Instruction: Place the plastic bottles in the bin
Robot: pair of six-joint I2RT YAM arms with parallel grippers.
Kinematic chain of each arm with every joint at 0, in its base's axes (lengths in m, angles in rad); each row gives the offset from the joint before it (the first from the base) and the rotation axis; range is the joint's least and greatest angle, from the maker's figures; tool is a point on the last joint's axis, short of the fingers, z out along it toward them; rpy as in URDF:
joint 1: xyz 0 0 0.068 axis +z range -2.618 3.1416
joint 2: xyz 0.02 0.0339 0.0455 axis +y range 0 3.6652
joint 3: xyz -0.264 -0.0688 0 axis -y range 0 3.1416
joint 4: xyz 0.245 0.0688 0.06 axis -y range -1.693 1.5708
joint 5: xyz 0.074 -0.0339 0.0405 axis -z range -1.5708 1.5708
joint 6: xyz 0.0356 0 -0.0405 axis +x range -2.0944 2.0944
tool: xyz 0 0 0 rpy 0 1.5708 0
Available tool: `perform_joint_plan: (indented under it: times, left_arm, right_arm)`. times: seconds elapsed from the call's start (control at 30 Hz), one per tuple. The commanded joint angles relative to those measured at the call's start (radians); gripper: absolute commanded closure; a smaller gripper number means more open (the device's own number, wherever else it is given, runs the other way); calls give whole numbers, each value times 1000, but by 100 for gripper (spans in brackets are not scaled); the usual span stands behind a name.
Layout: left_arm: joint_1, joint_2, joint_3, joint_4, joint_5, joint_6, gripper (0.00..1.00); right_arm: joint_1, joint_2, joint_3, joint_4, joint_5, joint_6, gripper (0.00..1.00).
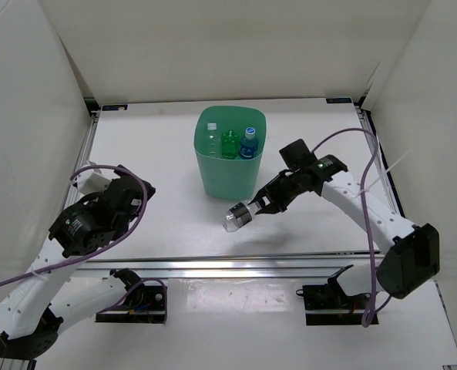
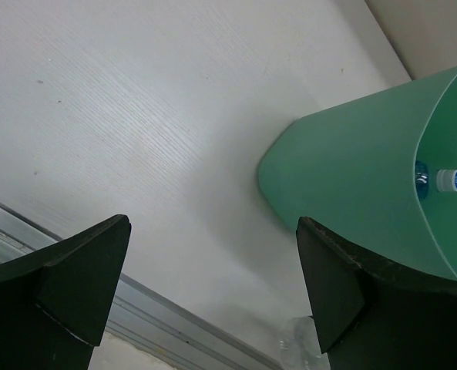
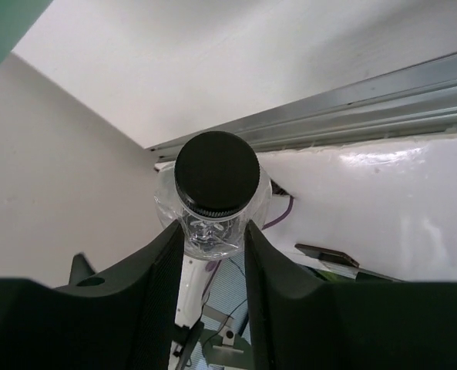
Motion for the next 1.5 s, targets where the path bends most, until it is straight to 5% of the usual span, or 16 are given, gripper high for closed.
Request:
perform_joint_plan:
  times: [0.0, 0.4, 0.73, 0.93, 1.03, 1.1, 1.47]
  left_arm:
    - [2, 27, -7, 1, -23, 27, 0]
    - [2, 83, 13, 95, -41, 115, 0]
    - [2, 171, 70, 151, -22, 215, 0]
    - [2, 203, 100, 151, -22, 233, 0]
    - [2, 223, 120, 141, -32, 244, 0]
    - [2, 223, 120, 119, -43, 244, 0]
    - [2, 243, 110, 110, -115, 244, 0]
  right_arm:
    - [0, -56, 91, -62, -15, -6, 100]
    - [-12, -1, 561, -7, 126, -351, 100]
    - [-49, 379, 1044, 102, 301, -644, 100]
    - [-69, 475, 1080, 122, 312, -741, 93]
    - [-89, 475, 1018, 122, 286, -741, 52]
    - [-98, 462, 1018, 111, 286, -730, 0]
    - [-217, 297, 955, 102, 205, -793, 0]
